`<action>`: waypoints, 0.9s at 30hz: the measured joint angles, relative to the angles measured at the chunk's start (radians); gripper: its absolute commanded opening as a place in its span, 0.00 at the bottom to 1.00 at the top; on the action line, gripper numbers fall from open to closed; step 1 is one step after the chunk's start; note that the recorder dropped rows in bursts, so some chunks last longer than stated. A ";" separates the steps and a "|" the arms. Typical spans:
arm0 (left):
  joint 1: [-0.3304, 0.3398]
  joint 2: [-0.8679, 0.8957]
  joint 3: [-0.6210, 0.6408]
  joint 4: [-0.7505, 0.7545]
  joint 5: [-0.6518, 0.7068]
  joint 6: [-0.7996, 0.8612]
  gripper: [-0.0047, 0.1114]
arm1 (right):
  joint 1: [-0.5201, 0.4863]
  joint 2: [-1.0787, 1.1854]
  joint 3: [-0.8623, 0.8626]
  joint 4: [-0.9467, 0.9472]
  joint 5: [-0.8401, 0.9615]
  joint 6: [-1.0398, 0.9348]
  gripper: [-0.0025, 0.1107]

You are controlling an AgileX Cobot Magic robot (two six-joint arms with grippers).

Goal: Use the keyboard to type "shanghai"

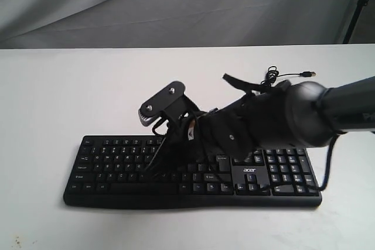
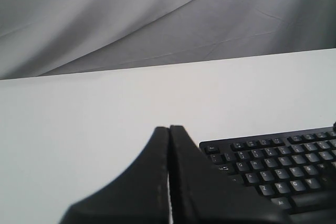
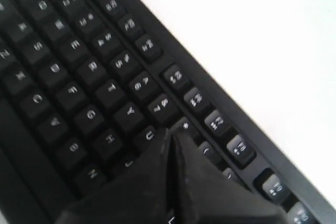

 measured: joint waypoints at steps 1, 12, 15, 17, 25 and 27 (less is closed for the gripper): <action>0.000 0.000 0.000 0.000 0.000 0.000 0.04 | 0.006 -0.033 0.012 -0.006 -0.011 0.000 0.02; 0.000 0.000 0.000 0.000 0.000 0.000 0.04 | 0.062 -0.522 0.409 -0.015 -0.310 0.000 0.02; 0.000 0.000 0.000 0.000 0.000 0.000 0.04 | 0.064 -0.627 0.493 -0.015 -0.321 0.002 0.02; 0.000 0.000 0.000 0.000 0.000 0.000 0.04 | 0.064 -0.670 0.533 -0.015 -0.321 0.002 0.02; 0.000 0.000 0.000 0.000 0.000 0.000 0.04 | 0.064 -0.700 0.566 -0.015 -0.319 0.004 0.02; 0.000 0.000 0.000 0.000 0.000 0.000 0.04 | 0.064 -0.701 0.566 -0.015 -0.319 0.004 0.02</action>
